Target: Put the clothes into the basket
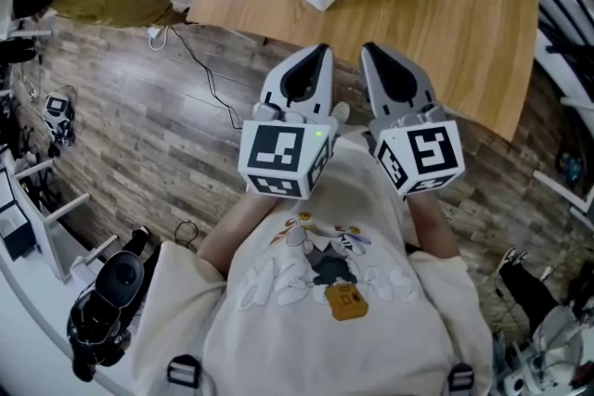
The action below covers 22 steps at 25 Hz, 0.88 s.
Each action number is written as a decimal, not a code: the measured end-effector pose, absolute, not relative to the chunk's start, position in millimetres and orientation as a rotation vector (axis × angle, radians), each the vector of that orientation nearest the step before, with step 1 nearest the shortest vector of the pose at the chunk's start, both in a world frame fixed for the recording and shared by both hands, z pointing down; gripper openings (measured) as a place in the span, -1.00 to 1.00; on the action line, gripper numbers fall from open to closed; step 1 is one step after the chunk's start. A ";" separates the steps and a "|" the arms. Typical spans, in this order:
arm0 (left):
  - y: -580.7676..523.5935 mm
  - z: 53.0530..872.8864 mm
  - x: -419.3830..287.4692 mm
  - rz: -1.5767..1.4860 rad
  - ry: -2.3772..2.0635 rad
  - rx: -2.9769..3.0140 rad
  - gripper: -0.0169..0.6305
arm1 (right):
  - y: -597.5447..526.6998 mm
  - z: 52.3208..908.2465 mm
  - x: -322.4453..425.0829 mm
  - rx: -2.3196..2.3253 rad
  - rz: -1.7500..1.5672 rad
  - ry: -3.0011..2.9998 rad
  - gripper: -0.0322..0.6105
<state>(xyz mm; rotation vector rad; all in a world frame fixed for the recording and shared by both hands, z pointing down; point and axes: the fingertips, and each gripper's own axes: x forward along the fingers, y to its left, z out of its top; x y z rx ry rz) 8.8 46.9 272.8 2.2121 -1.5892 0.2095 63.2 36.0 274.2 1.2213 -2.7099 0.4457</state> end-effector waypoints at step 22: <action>54.3 275.1 5.1 0.190 -1.582 2.178 -0.95 | 39.9 271.6 59.2 1.161 0.396 -2.705 -0.83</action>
